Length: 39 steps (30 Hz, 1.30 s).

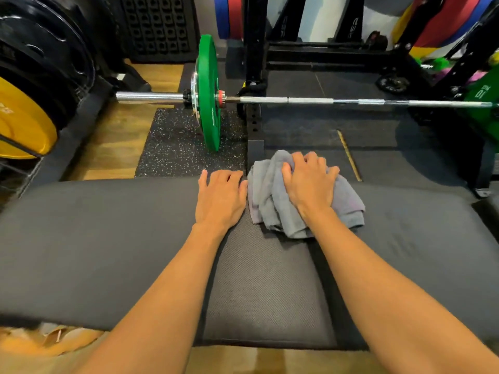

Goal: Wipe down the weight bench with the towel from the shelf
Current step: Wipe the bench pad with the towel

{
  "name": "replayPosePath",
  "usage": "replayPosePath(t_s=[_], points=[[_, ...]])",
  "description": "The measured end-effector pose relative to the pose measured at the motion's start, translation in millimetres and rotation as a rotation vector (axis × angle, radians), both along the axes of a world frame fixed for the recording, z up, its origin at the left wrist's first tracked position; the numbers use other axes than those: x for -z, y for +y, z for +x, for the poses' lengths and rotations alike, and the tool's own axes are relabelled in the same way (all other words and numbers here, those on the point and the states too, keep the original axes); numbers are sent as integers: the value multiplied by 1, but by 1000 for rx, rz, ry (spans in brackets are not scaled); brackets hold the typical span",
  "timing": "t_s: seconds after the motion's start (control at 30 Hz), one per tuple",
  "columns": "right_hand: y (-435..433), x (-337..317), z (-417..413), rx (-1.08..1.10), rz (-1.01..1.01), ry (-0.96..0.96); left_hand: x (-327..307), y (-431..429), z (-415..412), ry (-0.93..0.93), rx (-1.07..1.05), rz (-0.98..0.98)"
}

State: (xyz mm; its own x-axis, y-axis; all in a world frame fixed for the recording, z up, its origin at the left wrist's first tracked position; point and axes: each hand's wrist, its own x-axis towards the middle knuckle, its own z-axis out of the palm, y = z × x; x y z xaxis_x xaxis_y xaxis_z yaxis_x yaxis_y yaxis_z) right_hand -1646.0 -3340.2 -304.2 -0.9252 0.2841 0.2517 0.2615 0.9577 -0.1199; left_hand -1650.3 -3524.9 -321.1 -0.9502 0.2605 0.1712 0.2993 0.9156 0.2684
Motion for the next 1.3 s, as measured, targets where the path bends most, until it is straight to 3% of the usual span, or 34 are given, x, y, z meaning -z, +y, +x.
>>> replayPosePath(t_s=[0.1,0.37,0.5,0.73,0.93,1.1,1.3], points=[[-1,-5,2,-35,-25,-7,-2,-6,4,1,21,-35],[-33,-13,163,-104,-91,39,-13,-27,22,-115,36,-54],[-49,-10,199,-100,-50,40,-16,-33,18,-59,87,-24],[-55,3,55,-20,-11,101,-1,-57,-25,39,5,-49],[-60,-9,-27,-50,-2,-102,0,-65,-13,18,-11,-87],[-71,-13,34,-100,-111,-41,3,-88,6,-77,-140,-147],[-89,-13,162,-136,-93,1,-6,-94,6,-137,-110,-130]])
